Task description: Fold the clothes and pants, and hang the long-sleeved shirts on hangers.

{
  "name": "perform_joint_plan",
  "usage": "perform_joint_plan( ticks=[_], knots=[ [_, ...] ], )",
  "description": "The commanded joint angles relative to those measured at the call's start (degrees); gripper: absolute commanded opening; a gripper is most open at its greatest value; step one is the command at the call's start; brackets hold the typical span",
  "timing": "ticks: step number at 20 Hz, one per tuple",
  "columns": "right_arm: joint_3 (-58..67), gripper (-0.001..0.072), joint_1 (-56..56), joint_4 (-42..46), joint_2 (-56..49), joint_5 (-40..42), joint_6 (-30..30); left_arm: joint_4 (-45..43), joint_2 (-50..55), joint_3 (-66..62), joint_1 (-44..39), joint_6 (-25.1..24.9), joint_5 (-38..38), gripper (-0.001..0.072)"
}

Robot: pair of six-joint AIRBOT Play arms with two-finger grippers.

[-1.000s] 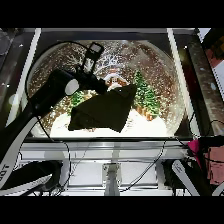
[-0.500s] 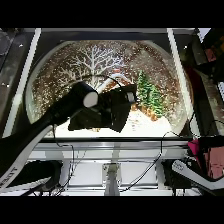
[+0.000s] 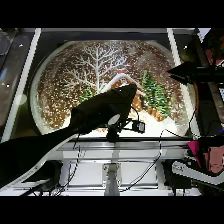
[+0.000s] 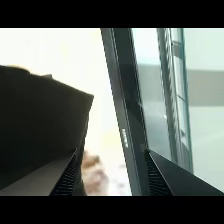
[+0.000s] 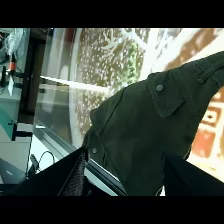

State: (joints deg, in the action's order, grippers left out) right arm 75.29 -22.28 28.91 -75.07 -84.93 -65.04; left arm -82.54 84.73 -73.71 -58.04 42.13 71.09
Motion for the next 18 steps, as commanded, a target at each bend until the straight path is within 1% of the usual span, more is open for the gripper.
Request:
perform_joint_plan(
  ticks=[1, 5, 6, 8, 9, 10, 11, 13, 14, 17, 18],
  knots=[
    [0.00, 0.0510, 1.01, 1.60, -0.17, 0.92, 0.20, -2.08, 2.36, 0.13, -1.60, -0.17, -4.31, 0.0515],
    [0.02, 0.0510, 1.01, 1.31, 0.04, 0.90, 0.17, -9.66, 6.95, 0.13, -1.55, 0.00, -4.85, 0.0510],
    [0.02, 0.0509, 1.01, 1.27, 0.07, 0.87, 0.17, -12.59, 8.02, 0.13, -1.55, 2.14, -6.10, 0.0501],
    [0.02, 0.0509, 1.01, 1.27, 0.04, 0.87, 0.17, -18.45, 9.49, 0.13, -1.55, 8.00, -9.46, 0.0501],
    [0.02, 0.0509, 1.01, 1.29, 0.04, 0.90, 0.17, -19.89, 9.97, 0.13, -1.55, 9.57, -10.75, 0.0501],
    [0.02, 0.0509, 1.01, 1.27, 0.04, 0.90, 0.17, -20.33, 10.23, 0.13, -1.55, 9.79, -12.02, 0.0500],
    [0.02, 0.0509, 1.01, 1.29, 0.04, 0.90, 0.17, -20.31, 10.34, 0.13, -1.55, 9.84, -12.81, 0.0419],
    [0.02, 0.0509, 1.01, 1.29, 0.04, 0.92, 0.17, -20.46, 10.12, 0.11, -2.01, 10.27, -12.90, 0.0077],
    [0.02, 0.0509, 1.01, 1.33, 0.04, 0.94, 0.20, -20.52, 9.64, 0.11, -2.43, 10.88, -12.79, 0.0024],
    [0.02, 0.0508, 1.01, 1.51, 0.02, 2.38, 0.20, -20.96, 5.90, -0.35, -3.91, 14.16, -12.83, 0.0024],
    [0.02, 0.0508, 1.01, 1.62, 0.02, 2.95, 0.20, -20.98, 3.85, -0.59, -4.39, 14.23, -12.83, 0.0024]
  ],
)
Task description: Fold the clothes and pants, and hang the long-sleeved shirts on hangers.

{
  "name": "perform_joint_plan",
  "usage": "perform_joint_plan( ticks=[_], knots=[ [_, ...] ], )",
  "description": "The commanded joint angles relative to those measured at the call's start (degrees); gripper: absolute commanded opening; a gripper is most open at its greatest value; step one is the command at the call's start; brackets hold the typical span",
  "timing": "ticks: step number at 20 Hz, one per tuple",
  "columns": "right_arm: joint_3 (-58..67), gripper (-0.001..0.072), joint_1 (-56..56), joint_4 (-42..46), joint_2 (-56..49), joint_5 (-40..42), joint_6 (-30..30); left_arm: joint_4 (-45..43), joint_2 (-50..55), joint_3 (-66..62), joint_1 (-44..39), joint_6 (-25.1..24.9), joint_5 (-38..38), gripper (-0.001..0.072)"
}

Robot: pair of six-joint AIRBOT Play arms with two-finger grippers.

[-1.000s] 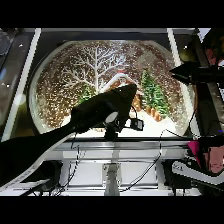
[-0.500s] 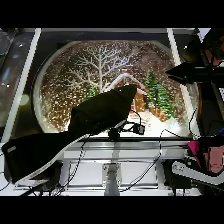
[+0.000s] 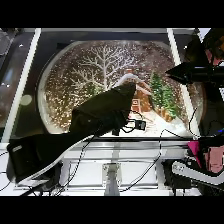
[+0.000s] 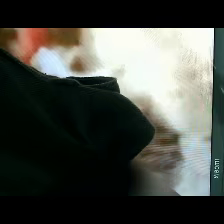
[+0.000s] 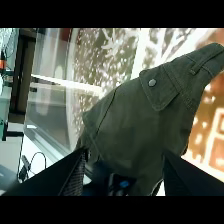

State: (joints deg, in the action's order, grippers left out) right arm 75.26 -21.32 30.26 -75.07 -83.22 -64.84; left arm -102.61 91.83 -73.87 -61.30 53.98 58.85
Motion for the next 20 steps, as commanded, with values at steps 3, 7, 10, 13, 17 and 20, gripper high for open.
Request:
perform_joint_plan(
  ticks=[3, 7, 10, 13, 17, 20],
  knots=[
    [0.04, 0.0508, 0.04, 1.25, 0.02, 1.77, -0.02, -0.85, -11.96, -0.52, -1.86, 2.43, -0.74, 0.0025],
    [0.04, 0.0508, 0.04, 1.53, 0.02, 1.66, -0.04, 0.00, -17.40, -0.50, -1.11, 2.43, -0.72, 0.0025],
    [0.04, 0.0508, 0.04, 1.49, 0.02, 1.27, -0.20, 4.39, -15.54, -0.44, -0.98, 2.40, -0.59, 0.0025],
    [0.04, 0.0508, 0.04, 1.49, 0.02, 1.25, -0.22, 4.55, -12.39, -0.44, -1.11, 2.34, -0.59, 0.0179],
    [0.04, 0.0508, 0.04, 1.49, 0.02, 1.84, -0.22, 4.55, -9.03, -0.44, -1.11, 2.12, -0.55, 0.0252],
    [0.04, 0.0508, 0.04, 1.49, 0.02, 1.84, -0.22, 4.76, -7.13, -0.42, -1.11, -4.09, 0.92, 0.0231]
  ],
)
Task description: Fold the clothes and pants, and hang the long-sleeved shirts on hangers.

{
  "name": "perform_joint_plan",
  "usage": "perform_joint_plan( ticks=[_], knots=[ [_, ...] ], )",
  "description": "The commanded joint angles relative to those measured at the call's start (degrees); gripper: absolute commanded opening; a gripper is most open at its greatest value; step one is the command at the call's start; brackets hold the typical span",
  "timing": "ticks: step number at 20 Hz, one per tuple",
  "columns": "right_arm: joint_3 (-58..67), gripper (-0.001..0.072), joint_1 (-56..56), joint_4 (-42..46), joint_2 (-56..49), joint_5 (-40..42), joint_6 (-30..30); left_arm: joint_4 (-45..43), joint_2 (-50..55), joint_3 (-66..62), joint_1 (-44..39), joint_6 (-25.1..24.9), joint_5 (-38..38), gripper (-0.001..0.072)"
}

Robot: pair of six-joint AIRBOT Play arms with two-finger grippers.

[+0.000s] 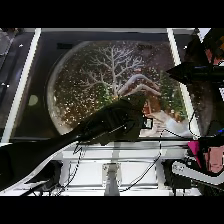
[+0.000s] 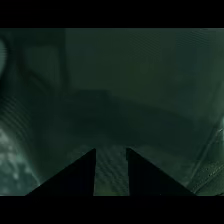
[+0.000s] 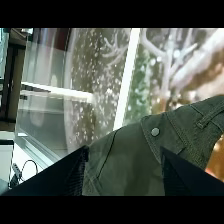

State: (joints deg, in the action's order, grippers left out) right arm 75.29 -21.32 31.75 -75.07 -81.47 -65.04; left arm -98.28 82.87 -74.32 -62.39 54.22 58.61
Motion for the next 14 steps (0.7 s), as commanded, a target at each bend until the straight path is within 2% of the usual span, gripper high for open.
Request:
perform_joint_plan(
  ticks=[1, 2, 4, 5, 6, 8, 9, 11, 13, 14],
  knots=[
    [0.02, 0.0508, 0.04, 0.02, 0.02, 0.09, -0.02, 0.46, 2.32, 0.04, -0.02, -4.52, 1.20, 0.0163],
    [0.02, 0.0508, 0.04, 0.02, 0.02, 0.02, -0.02, 0.46, 2.73, 0.04, -0.02, -4.52, 1.18, 0.0123],
    [0.02, 0.0508, -0.02, 0.02, 0.02, 0.07, -0.04, 1.46, 3.13, 0.04, 0.00, -4.63, 1.62, 0.0125],
    [0.02, 0.0508, -0.02, 0.02, 0.02, 0.17, -0.04, 2.23, 3.13, 0.04, -0.02, -6.40, 3.23, 0.0134],
    [0.02, 0.0509, -0.02, 0.02, 0.02, 0.66, -0.13, 4.72, 3.13, 0.04, -0.13, -10.27, 6.08, 0.0157],
    [0.02, 0.0510, -0.02, 0.09, 0.02, 2.84, -1.57, 14.29, 3.08, 0.04, -0.15, -17.86, 11.21, 0.0275],
    [0.02, 0.0511, -0.02, 0.11, 0.02, 3.80, -2.01, 20.11, 3.08, 0.04, -0.20, -18.91, 11.50, 0.0317],
    [0.02, 0.0511, -0.02, 0.39, 0.00, 4.52, -2.01, 27.45, 3.08, 0.04, -0.66, -19.34, 9.35, 0.0322],
    [0.02, 0.0510, -0.02, 1.60, 0.00, 4.31, -2.01, 25.83, 3.10, 0.04, -1.20, -19.43, 4.63, 0.0337],
    [0.02, 0.0511, -0.02, 2.23, 0.00, 4.42, -1.99, 25.73, 3.10, 0.04, -1.25, -20.24, 2.21, 0.0381]
  ],
)
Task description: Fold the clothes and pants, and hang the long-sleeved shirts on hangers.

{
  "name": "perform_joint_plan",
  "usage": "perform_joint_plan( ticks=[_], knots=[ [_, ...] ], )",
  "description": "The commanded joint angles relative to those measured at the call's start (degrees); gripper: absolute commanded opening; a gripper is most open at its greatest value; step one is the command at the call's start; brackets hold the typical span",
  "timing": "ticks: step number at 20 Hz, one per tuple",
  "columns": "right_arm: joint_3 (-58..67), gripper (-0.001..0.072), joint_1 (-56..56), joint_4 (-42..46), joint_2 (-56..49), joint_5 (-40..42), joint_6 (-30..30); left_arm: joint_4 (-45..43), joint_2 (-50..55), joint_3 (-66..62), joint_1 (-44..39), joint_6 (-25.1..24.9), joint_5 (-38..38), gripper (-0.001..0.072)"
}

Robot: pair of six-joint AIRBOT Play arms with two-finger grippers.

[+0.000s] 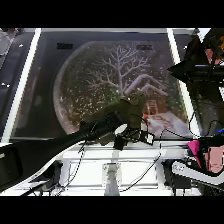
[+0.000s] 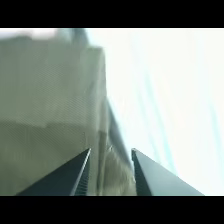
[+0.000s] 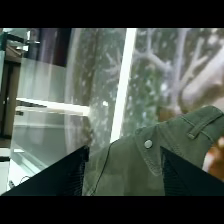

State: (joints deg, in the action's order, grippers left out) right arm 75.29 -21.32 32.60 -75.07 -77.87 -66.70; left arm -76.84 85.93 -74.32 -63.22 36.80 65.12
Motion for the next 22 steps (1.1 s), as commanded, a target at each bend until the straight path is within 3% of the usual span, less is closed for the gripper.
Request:
perform_joint_plan(
  ticks=[1, 3, 13, 20, 21, 22],
  knots=[
    [0.04, 0.0527, -0.07, 2.08, 0.00, 0.98, -0.33, 4.55, 0.04, 0.04, -0.42, -3.82, -6.16, 0.0383],
    [0.35, 0.0624, -0.13, 3.26, 0.00, 2.16, -0.35, 6.25, 0.28, 0.04, -0.66, -6.82, -6.91, 0.0391],
    [11.28, 0.0623, -0.13, 12.66, 0.02, 5.03, -6.21, 3.76, 5.01, 0.04, -2.82, -7.23, -7.89, 0.0388],
    [11.32, 0.0623, -0.11, 12.63, 0.00, 4.33, -6.21, -2.45, 8.02, 0.04, -2.82, -7.19, -16.09, 0.0387],
    [11.32, 0.0623, -0.11, 12.63, 0.00, 4.35, -6.21, -2.45, 8.41, 0.04, -2.86, -7.08, -16.09, 0.0359],
    [11.32, 0.0623, -0.11, 12.63, 0.00, 4.35, -6.21, -2.47, 8.57, 0.04, -2.86, -6.99, -16.09, 0.0285]
  ],
)
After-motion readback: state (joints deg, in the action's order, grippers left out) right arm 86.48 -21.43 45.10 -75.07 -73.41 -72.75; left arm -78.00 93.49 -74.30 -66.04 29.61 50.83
